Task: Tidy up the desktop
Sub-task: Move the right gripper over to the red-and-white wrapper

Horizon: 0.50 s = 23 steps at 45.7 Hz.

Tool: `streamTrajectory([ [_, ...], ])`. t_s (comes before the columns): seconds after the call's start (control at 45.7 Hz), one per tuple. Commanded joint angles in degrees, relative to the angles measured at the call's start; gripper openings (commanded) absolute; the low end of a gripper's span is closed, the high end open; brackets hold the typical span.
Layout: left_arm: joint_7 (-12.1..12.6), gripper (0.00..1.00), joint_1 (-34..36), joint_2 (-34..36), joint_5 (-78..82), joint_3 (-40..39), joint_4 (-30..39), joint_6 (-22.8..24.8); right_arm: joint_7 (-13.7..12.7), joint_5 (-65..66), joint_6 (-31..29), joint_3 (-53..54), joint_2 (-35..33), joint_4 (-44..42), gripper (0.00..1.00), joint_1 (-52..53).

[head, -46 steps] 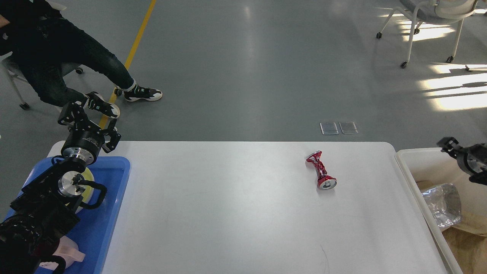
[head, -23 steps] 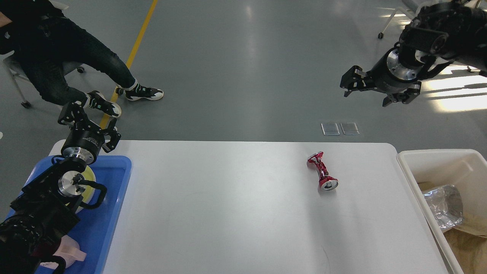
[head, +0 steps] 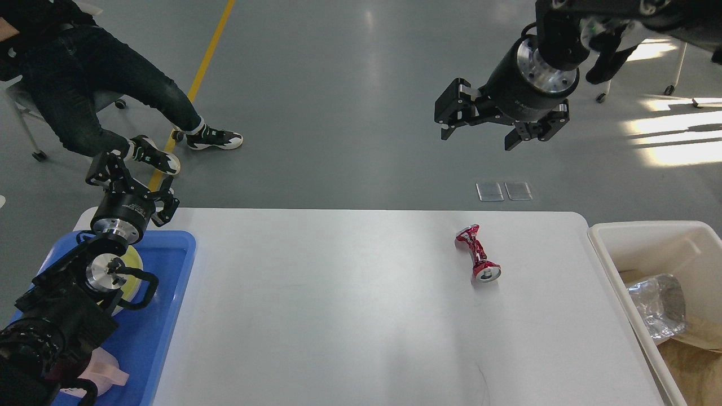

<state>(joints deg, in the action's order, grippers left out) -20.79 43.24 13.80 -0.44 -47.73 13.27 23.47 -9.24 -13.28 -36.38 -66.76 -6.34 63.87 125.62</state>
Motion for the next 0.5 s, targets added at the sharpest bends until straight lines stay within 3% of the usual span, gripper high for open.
streamTrajectory([
  [0.0, 0.0, 0.99, 0.0, 0.0, 0.0, 0.0, 0.0, 0.0, 0.1, 4.7, 17.4, 0.1, 0.2, 0.3, 1.0, -10.1],
  [0.197, 0.0, 0.99, 0.0, 0.0, 0.0, 0.0, 0.0, 0.0, 0.5, 20.6, 36.5, 0.9, 1.2, -0.1, 1.0, -23.8],
  [0.328, 0.0, 0.99, 0.0, 0.0, 0.0, 0.0, 0.0, 0.0, 0.4, 32.8, 39.5, 3.0, 1.3, -0.1, 1.0, -29.1],
  [0.482, 0.0, 0.99, 0.0, 0.0, 0.0, 0.0, 0.0, 0.0, 0.4, 36.8, 40.5, 3.8, 2.6, -1.6, 1.0, -34.5],
])
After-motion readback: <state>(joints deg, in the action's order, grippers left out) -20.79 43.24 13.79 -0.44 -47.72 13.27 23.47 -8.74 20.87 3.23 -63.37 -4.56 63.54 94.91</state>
